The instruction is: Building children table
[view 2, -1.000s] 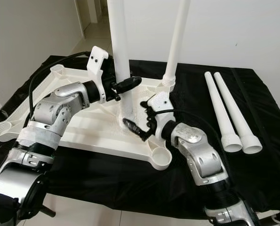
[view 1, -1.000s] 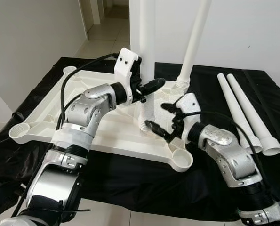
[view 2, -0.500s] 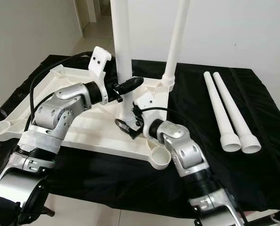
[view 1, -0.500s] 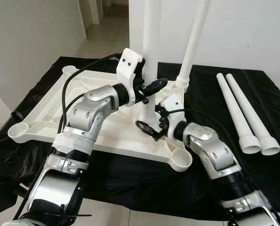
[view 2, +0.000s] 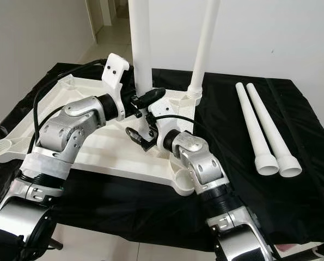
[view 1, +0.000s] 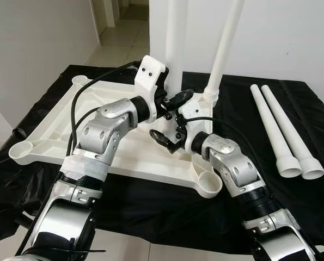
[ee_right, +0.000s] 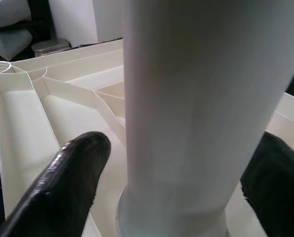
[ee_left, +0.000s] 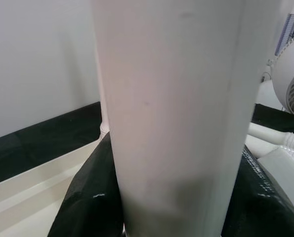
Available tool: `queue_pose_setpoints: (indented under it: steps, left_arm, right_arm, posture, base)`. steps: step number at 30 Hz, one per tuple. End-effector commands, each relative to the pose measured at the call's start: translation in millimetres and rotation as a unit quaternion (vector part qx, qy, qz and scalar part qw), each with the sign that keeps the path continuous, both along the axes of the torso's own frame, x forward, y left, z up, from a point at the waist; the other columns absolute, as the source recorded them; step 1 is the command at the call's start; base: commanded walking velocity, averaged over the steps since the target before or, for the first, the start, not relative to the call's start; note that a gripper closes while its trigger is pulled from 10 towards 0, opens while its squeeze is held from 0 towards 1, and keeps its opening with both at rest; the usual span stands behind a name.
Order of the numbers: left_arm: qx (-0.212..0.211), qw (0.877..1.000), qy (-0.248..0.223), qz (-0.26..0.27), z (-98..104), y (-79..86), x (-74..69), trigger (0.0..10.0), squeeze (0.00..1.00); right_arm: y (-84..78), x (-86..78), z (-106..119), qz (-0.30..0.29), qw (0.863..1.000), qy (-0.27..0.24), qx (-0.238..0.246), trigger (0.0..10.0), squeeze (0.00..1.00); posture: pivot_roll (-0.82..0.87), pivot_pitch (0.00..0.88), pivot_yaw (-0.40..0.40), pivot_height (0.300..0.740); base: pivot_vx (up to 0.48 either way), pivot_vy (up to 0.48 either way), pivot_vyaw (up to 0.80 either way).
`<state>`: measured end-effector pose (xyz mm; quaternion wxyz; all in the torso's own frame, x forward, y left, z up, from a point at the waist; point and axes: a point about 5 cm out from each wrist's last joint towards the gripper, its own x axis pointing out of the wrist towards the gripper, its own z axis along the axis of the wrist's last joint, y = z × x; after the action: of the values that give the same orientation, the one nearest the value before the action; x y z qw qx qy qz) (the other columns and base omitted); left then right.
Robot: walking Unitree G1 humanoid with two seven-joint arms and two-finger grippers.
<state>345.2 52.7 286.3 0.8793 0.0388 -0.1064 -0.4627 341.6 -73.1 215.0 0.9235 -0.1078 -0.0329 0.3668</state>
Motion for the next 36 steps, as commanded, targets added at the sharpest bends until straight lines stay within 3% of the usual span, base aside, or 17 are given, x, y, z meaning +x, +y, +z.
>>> queue_pose_setpoints:
  steps: [1,2,3,4,18,19,20,22,23,24,25,36]
  left_arm:
    - [0.012,1.0,0.003,-0.018,-4.8,-5.5,-3.8,10.0,0.0]
    - [0.012,1.0,0.003,-0.018,-4.7,-5.6,-4.1,10.0,0.0]
    - [0.012,1.0,0.003,-0.018,-4.7,-5.6,-4.1,10.0,0.0]
    - [0.013,1.0,0.002,-0.019,-4.9,-6.0,-4.3,10.0,0.0]
    - [0.013,1.0,0.009,-0.02,-6.6,-7.6,-4.9,10.0,0.0]
    - [0.01,1.0,0.012,-0.021,-6.7,-7.6,-4.8,10.0,0.6]
    - [0.005,1.0,0.016,-0.025,-6.2,-7.9,-4.9,10.0,1.0]
    - [0.001,1.0,0.02,-0.023,-4.7,-7.1,-3.7,10.0,1.0]
    - [-0.002,1.0,0.022,-0.021,-3.7,-6.1,-2.7,10.0,1.0]
    - [-0.002,1.0,0.022,-0.021,-3.7,-6.1,-2.7,10.0,1.0]
    - [-0.003,1.0,0.023,-0.019,-2.8,-5.0,-1.6,10.0,1.0]
    - [-0.053,0.997,0.049,-0.006,8.9,5.8,6.5,10.0,1.0]
  right_arm:
    - [-2.8,4.1,9.2,-0.013,1.0,-0.016,0.007,3.3,0.0]
    - [-2.7,4.7,8.8,-0.015,1.0,-0.016,0.007,2.0,0.0]
    - [-2.7,4.7,8.8,-0.015,1.0,-0.016,0.007,2.0,0.0]
    - [-2.6,5.0,9.0,-0.015,1.0,-0.016,0.009,0.0,0.0]
    - [-1.6,6.4,10.1,-0.018,0.999,-0.023,0.023,0.0,0.0]
    - [-1.7,6.7,10.1,-0.02,0.999,-0.024,0.026,0.0,0.0]
    - [-1.5,6.7,10.2,-0.021,0.999,-0.026,0.026,0.0,0.0]
    - [-0.8,7.1,10.2,-0.022,0.999,-0.027,0.026,0.0,0.0]
    - [-0.7,7.4,9.9,-0.024,0.999,-0.028,0.024,2.8,0.0]
    - [-0.7,7.4,9.9,-0.024,0.999,-0.028,0.024,2.8,0.0]
    - [-0.7,7.7,9.4,-0.027,0.999,-0.028,0.022,10.0,0.0]
    - [1.6,6.6,-0.2,-0.029,0.999,-0.019,0.011,10.0,0.0]
  posture:
    - [0.0,0.078,0.019,0.74]
    - [0.0,0.078,0.019,0.74]
    - [0.0,0.078,0.019,0.74]
    - [0.0,0.078,0.019,0.74]
    - [-0.01,0.063,0.023,0.74]
    - [-0.01,0.058,0.024,0.74]
    - [0.0,0.054,0.025,0.74]
    - [0.0,0.052,0.026,0.74]
    - [0.0,0.048,0.027,0.74]
    - [0.0,0.048,0.027,0.74]
    - [0.0,0.047,0.027,0.74]
    - [0.0,0.039,0.03,0.74]
  base:
    - [0.0,0.0,0.0]
    - [0.0,0.0,0.0]
    - [0.0,0.0,0.0]
    - [0.0,0.0,0.0]
    - [0.0,0.0,0.0]
    - [0.0,0.0,0.0]
    - [0.0,0.0,0.0]
    - [0.0,0.0,0.0]
    - [0.0,0.0,0.0]
    - [0.0,0.0,0.0]
    - [0.0,0.0,0.0]
    - [0.0,0.0,0.0]
